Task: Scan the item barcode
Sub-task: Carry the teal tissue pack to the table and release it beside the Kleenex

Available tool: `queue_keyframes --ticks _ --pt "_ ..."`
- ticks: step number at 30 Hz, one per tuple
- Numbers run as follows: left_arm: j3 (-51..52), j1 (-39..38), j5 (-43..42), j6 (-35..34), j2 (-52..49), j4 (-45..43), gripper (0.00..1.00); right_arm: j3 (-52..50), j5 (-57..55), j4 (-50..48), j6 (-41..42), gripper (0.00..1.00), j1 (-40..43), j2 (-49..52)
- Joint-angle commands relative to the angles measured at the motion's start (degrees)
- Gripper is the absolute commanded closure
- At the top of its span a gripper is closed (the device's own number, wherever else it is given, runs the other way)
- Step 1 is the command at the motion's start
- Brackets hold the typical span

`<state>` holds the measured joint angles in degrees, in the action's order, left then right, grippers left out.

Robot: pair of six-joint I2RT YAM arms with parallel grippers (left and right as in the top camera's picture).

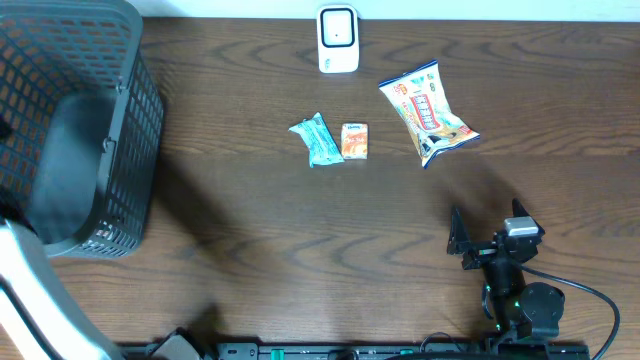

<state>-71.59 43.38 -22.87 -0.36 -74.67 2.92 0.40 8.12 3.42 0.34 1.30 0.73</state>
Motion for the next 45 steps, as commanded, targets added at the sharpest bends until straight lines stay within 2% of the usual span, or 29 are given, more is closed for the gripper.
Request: queue_keyframes --ticks 1,3,6,7,10,17,22,27,31,36,37,40,42,43,44,45 --pt "-1.0 -5.2 -10.6 -19.6 6.6 -5.0 0.92 -0.1 0.0 0.2 -0.6 0.01 -0.4 -0.2" --pt "-1.0 -10.6 -11.4 -22.3 8.6 -6.3 0.92 -0.1 0.0 0.2 -0.6 0.01 -0.4 -0.2" --pt "-1.0 -22.1 -11.4 -22.2 9.5 -6.0 0.92 -0.1 0.0 0.2 -0.6 0.01 -0.4 -0.2" --pt "-1.0 -29.6 -11.2 -20.4 8.6 -5.5 0.92 -0.1 0.0 0.2 -0.6 0.01 -0.4 -0.2" --pt "-1.0 -40.3 -10.0 -17.0 5.7 -5.0 0.92 -0.1 0.0 0.2 -0.6 0.01 -0.4 -0.2" --pt "-1.0 -59.1 4.6 -17.1 -5.9 -7.0 0.92 -0.1 0.0 0.2 -0.6 0.01 -0.4 -0.2" --pt "-1.0 -67.6 10.2 -17.6 -15.3 -10.7 0.92 -0.1 0.0 0.2 -0.6 0.01 -0.4 -0.2" --pt "-1.0 -72.8 17.2 -17.7 -24.6 -14.4 0.92 -0.1 0.0 0.2 -0.6 0.01 -0.4 -0.2" --pt "-1.0 -75.1 18.0 -18.3 -30.9 -19.0 0.92 -0.1 0.0 0.2 -0.6 0.01 -0.4 -0.2" --pt "-1.0 -77.4 18.0 -24.2 -36.5 -22.0 0.91 -0.1 0.0 0.2 -0.6 0.01 -0.4 -0.2" --pt "-1.0 -77.7 18.0 -25.0 -37.3 -21.9 0.89 -0.1 0.0 0.2 -0.6 0.01 -0.4 -0.2" --pt "-1.0 -78.6 18.0 -25.4 -38.6 -21.9 0.57 -0.1 0.0 0.2 -0.6 0.01 -0.4 -0.2" --pt "-1.0 -78.9 18.0 -25.4 -38.8 -21.9 0.51 -0.1 0.0 0.2 -0.6 0.01 -0.4 -0.2" --pt "-1.0 -79.0 18.0 -25.4 -38.8 -21.9 0.46 -0.1 0.0 0.2 -0.6 0.01 -0.4 -0.2" --pt "-1.0 -79.0 17.9 -25.4 -38.7 -22.0 0.34 -0.1 0.0 0.2 -0.6 0.01 -0.4 -0.2" --pt "-1.0 -79.0 17.6 -25.4 -38.5 -22.3 0.28 -0.1 0.0 0.2 -0.6 0.01 -0.4 -0.2"
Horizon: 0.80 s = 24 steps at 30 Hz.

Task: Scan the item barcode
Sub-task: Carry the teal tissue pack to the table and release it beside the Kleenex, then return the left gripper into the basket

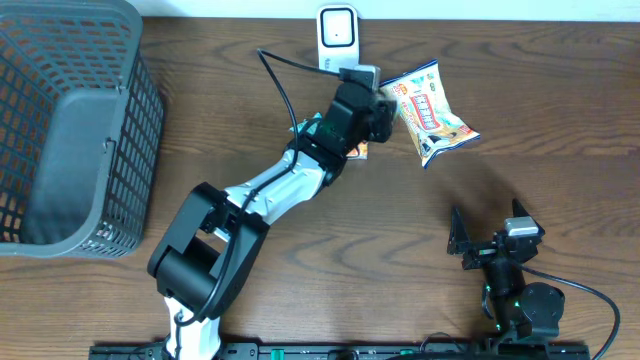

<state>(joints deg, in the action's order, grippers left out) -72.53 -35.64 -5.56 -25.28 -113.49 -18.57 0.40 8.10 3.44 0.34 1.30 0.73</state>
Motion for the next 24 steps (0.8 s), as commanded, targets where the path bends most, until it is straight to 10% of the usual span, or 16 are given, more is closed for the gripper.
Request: queue_keyframes --ticks 1,9,24 --pt "0.0 0.0 0.0 -0.3 0.6 -1.2 0.22 -0.1 0.0 0.2 -0.6 0.01 -0.4 -0.2" --pt "0.0 0.3 0.0 10.4 8.7 -0.7 0.02 -0.1 0.0 0.2 -0.6 0.01 -0.4 -0.2" --pt "-0.2 5.4 2.3 14.8 38.1 19.7 0.02 -0.1 0.0 0.2 -0.6 0.01 -0.4 -0.2"
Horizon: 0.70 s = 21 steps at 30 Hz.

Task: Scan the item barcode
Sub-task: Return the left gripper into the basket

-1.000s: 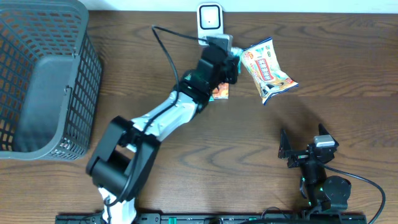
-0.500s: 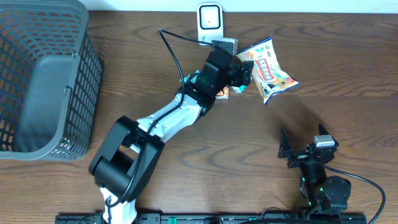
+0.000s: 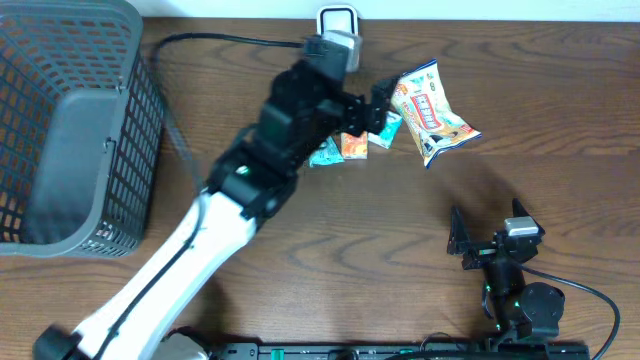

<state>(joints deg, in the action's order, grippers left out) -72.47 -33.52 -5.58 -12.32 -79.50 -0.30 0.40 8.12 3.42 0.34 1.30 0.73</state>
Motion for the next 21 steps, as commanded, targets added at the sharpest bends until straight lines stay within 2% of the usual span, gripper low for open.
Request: queue_keyframes --ticks 1,5,7,10,15,21 --pt "-0.6 5.5 3.1 0.8 6.1 3.1 0.02 -0.1 0.0 0.2 -0.6 0.01 -0.4 -0.2" --pt "-5.7 17.5 3.5 -3.1 11.5 14.7 0.02 -0.1 0.0 0.2 -0.6 0.01 -0.4 -0.2" --pt "-12.1 25.9 3.5 -3.2 12.5 26.4 0.02 -0.1 0.0 0.2 -0.6 0.01 -0.4 -0.2" --pt "-18.2 34.6 3.4 -3.2 12.7 36.2 0.02 -0.1 0.0 0.2 -0.6 0.01 -0.4 -0.2" --pt "-19.5 43.1 3.3 -3.2 14.4 40.1 0.02 -0.1 0.0 0.2 -0.6 0.01 -0.4 -0.2" --pt "-19.5 45.2 3.3 -3.2 14.4 43.5 0.02 -0.1 0.0 0.2 -0.6 0.01 -0.4 -0.2"
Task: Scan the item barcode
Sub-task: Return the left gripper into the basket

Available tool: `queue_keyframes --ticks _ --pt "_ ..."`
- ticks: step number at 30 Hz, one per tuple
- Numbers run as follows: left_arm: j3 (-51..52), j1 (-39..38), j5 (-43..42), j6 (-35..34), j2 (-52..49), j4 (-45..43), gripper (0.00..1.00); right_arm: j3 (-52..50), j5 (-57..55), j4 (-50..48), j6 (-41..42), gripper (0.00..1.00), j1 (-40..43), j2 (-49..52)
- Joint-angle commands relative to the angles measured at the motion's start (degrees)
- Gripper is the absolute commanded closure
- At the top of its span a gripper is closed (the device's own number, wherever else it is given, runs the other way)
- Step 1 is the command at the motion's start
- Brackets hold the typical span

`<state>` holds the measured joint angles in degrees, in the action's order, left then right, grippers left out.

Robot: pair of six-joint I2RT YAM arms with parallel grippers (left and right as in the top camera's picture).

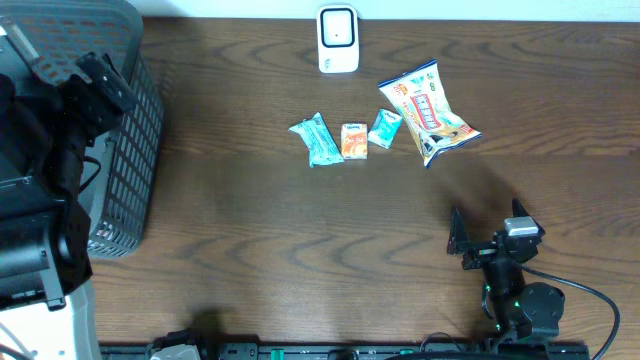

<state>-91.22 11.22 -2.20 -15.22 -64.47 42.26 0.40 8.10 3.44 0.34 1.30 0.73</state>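
A white barcode scanner (338,38) stands at the table's far edge. In front of it lie a teal bar wrapper (317,139), an orange packet (354,140), a small teal packet (385,128) and a chips bag (428,112). My left gripper (100,85) hovers high over the grey basket at the far left, large and close to the camera. Its fingers look spread with nothing between them. My right gripper (487,228) rests open near the front right, well away from every item.
The grey mesh basket (130,170) fills the far left, and my left arm hides much of it. The right arm's base and cable (530,300) sit at the front edge. A dark wood table (300,250) carries everything.
My left arm was stretched across the table with its gripper at the small teal packet. Now it is back over the basket. The packet lies alone beside the orange packet.
At first my left arm was over the basket, and only the bar wrapper, orange packet and chips bag lay out. Then its gripper was between the orange packet and chips bag, then at a small teal packet there. That packet now lies free.
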Motion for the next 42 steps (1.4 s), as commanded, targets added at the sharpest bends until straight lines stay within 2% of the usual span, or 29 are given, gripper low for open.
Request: queue_keyframes --ticks 1,17,31,38,42 --pt "-0.8 0.5 0.0 -0.3 -0.8 1.3 0.02 -0.1 0.0 0.2 -0.6 0.01 -0.4 -0.2" --pt "-0.8 0.5 1.8 0.6 -7.4 5.5 0.02 -0.1 0.0 0.2 -0.6 0.01 -0.4 -0.2" --pt "-0.8 1.8 1.9 0.5 -8.2 6.1 0.02 -0.1 0.0 0.2 -0.6 0.01 -0.4 -0.2" --pt "-0.8 4.1 9.3 -6.4 -9.7 5.7 0.02 -0.1 0.0 0.2 -0.6 0.01 -0.4 -0.2" --pt "-0.8 7.3 9.6 -8.3 -9.8 4.1 0.02 -0.1 0.0 0.2 -0.6 0.01 -0.4 -0.2"
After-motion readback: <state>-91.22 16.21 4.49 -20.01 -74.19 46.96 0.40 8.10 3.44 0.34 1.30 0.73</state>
